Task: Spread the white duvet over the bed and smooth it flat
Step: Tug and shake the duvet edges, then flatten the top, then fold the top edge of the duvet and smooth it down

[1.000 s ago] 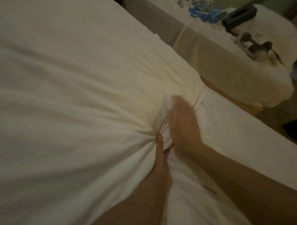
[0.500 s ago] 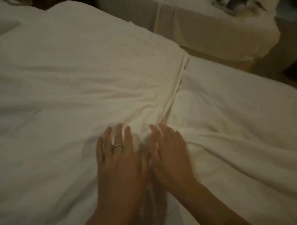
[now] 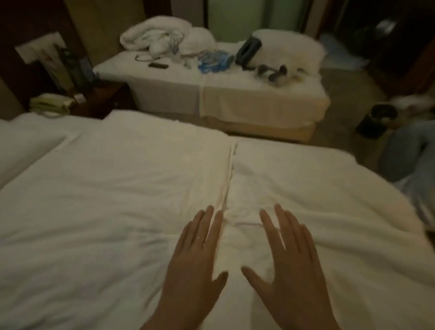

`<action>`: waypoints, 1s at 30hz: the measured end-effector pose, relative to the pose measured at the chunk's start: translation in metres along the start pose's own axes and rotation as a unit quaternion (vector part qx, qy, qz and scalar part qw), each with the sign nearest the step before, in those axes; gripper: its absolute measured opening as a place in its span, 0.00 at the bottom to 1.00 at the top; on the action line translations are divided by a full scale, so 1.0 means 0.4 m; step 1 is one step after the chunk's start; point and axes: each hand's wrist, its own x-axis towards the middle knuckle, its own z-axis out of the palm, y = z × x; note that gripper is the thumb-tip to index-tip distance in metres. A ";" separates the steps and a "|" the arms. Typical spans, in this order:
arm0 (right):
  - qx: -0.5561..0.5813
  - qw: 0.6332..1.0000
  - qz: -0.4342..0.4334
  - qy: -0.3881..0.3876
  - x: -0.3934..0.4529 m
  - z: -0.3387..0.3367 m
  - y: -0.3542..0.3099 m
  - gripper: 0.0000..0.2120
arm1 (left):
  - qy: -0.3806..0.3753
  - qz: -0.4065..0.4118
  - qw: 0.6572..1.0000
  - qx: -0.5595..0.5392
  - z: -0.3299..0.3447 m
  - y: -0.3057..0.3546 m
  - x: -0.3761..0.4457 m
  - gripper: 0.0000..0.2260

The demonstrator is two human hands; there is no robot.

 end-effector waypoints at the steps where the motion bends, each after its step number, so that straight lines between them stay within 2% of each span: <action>1: -0.007 1.000 0.004 0.008 -0.061 -0.111 -0.012 0.53 | 0.004 0.025 1.000 0.003 -0.106 0.030 -0.043 0.54; 5: -0.060 0.997 0.039 -0.027 -0.287 -0.458 -0.050 0.57 | -0.057 0.088 0.994 0.026 -0.399 0.104 -0.209 0.60; 7: -0.068 0.993 0.067 -0.065 -0.396 -0.575 -0.061 0.59 | -0.099 0.106 0.989 0.010 -0.469 0.143 -0.280 0.57; 9: -0.059 0.990 0.102 -0.077 -0.518 -0.654 -0.065 0.59 | -0.095 0.140 0.985 -0.010 -0.498 0.206 -0.339 0.51; 11: -0.059 0.987 0.140 -0.048 -0.623 -0.714 -0.073 0.57 | -0.067 0.176 0.981 -0.048 -0.508 0.285 -0.375 0.51; 14: -0.074 0.974 0.212 -0.027 -0.771 -0.781 -0.087 0.59 | -0.063 0.223 0.970 -0.074 -0.516 0.409 -0.409 0.52; 17: -0.098 0.961 0.257 -0.002 -0.895 -0.817 -0.079 0.56 | -0.089 0.258 0.960 -0.063 -0.528 0.524 -0.420 0.54; 19: -0.099 0.949 0.298 -0.009 -0.961 -0.836 -0.056 0.56 | -0.116 0.292 0.949 -0.039 -0.534 0.598 -0.421 0.58; 22: -0.105 0.931 0.347 -0.031 -1.026 -0.871 0.003 0.58 | -0.125 0.341 0.931 -0.024 -0.537 0.727 -0.415 0.57; 26: -0.090 0.932 0.350 -0.028 -1.045 -0.914 0.145 0.61 | -0.127 0.370 0.920 -0.012 -0.501 0.900 -0.388 0.57; 30: -0.081 0.952 0.296 -0.008 -1.017 -0.941 0.346 0.59 | -0.130 0.351 0.927 0.028 -0.424 1.068 -0.338 0.58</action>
